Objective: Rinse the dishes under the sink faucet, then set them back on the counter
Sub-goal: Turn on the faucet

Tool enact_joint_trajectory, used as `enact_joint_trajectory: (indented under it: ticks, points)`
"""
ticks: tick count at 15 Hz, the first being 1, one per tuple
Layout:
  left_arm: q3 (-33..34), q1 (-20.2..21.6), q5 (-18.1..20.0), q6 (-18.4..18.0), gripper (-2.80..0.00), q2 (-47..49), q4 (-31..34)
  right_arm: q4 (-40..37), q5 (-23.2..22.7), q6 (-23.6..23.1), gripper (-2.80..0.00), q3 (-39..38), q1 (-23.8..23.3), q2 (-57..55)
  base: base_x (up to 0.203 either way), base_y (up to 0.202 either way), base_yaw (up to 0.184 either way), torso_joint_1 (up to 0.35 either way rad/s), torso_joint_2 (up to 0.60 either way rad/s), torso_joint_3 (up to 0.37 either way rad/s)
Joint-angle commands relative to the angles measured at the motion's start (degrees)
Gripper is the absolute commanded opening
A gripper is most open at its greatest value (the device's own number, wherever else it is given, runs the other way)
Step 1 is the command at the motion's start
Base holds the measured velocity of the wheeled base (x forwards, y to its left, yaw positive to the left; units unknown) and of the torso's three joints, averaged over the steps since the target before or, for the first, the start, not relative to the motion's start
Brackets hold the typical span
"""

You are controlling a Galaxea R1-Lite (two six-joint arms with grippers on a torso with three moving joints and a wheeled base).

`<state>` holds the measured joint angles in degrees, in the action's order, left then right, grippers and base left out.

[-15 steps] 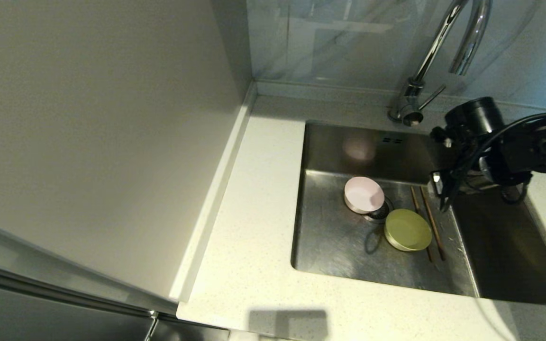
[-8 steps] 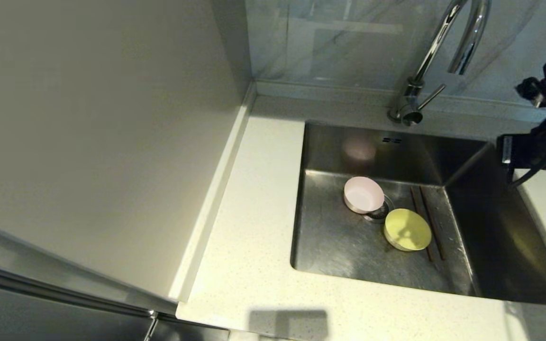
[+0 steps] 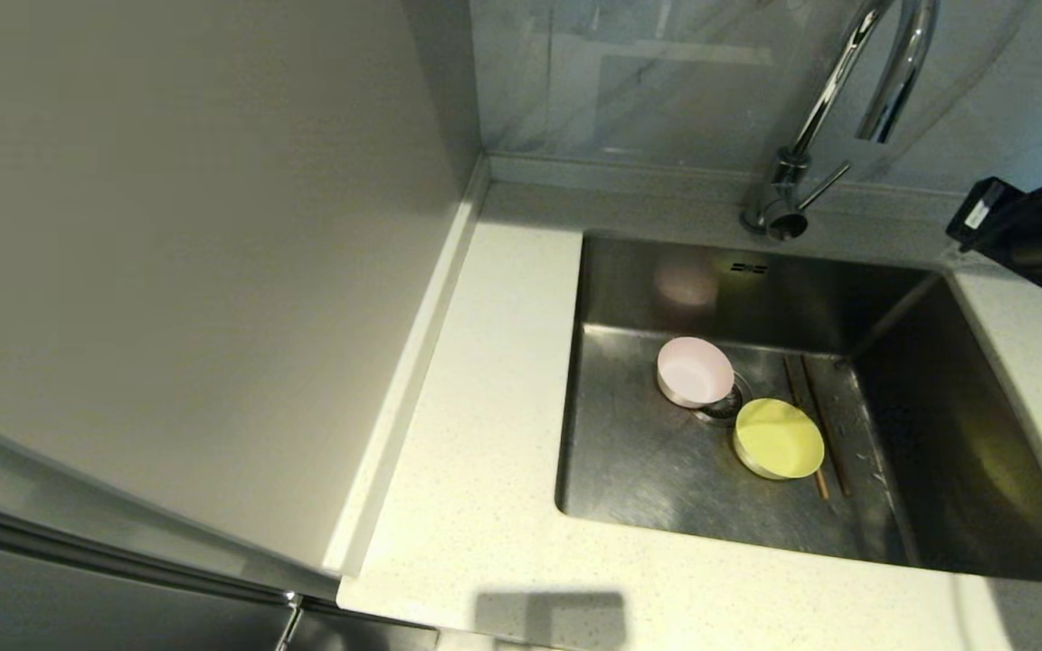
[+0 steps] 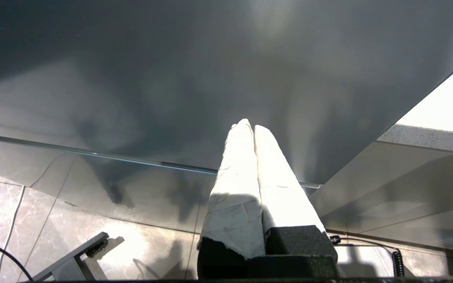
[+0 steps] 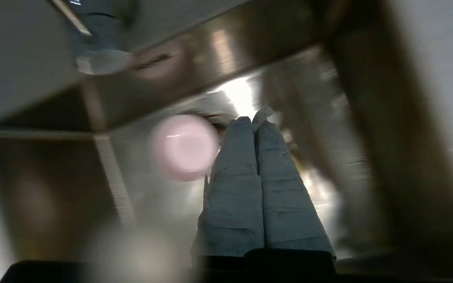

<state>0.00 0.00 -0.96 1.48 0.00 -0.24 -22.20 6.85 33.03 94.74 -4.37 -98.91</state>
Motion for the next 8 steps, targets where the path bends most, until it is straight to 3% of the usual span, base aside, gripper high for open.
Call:
enact_joint_trajectory:
  ticks: [1,5,8]
  points:
    - [0.0,0.0,0.0,0.0,-2.8,-0.2,0.0,-0.8,-5.8,8.0,-2.8,6.0,-0.3,-6.5,0.0,0.0,0.0,0.0,0.0,0.0]
    - [0.0,0.0,0.0,0.0,-2.8,-0.2,0.0,-1.2,-15.1,22.9,-2.8,18.9,-2.8,-17.5,0.0,0.0,0.0,0.0,0.0,0.0]
    - [0.0,0.0,0.0,0.0,-2.8,-0.2,0.0,5.5,-16.4,26.8,-2.8,19.6,-8.3,-21.5,0.0,0.0,0.0,0.0,0.0,0.0]
